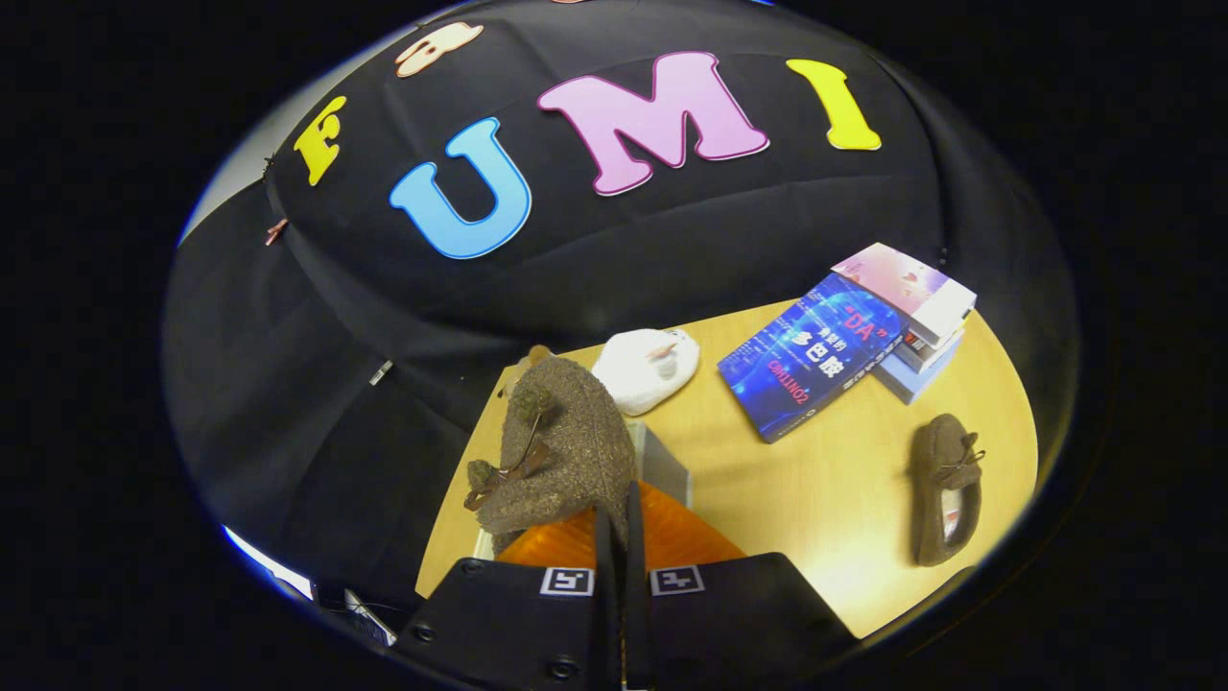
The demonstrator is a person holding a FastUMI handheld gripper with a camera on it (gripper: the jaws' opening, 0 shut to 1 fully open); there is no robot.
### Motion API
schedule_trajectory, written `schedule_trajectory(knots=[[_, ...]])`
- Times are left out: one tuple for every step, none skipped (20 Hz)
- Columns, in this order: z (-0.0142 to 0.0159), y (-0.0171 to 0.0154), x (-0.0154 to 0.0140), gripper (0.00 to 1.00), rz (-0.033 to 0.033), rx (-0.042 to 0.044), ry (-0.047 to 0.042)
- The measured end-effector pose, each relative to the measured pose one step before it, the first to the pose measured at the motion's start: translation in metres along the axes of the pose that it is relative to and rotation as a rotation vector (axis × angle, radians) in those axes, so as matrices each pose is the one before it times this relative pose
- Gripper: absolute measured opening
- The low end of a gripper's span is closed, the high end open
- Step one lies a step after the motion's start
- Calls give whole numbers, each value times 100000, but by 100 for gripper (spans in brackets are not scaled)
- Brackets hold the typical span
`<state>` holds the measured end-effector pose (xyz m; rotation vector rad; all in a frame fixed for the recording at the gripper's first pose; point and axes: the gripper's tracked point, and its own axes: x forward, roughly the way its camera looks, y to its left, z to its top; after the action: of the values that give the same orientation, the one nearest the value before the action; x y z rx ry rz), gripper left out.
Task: Open the storage box then place both shoes into the box .Put the left shoe in first, then the right shoe, with the right side of both shoes facing outward in a uniform manner.
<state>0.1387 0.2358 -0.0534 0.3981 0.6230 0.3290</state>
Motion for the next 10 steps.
schedule_trajectory(knots=[[-556, 809, 792, 7, -102, 456, 1507], [-805, 547, 808, 7, -471, 1009, 1565], [-770, 576, 851, 7, -559, 1266, 1935], [-975, 559, 966, 7, -453, 1870, 2195], [-763, 510, 876, 7, -171, 1540, 1992], [-799, 509, 932, 7, -425, 1273, 1986], [-753, 332, 923, 7, -681, 311, 1442], [-646, 270, 1010, 7, -1134, -483, 851], [-541, 39, 1042, 7, -1817, -702, 826], [-538, -171, 948, 7, -2501, 9, 962]])
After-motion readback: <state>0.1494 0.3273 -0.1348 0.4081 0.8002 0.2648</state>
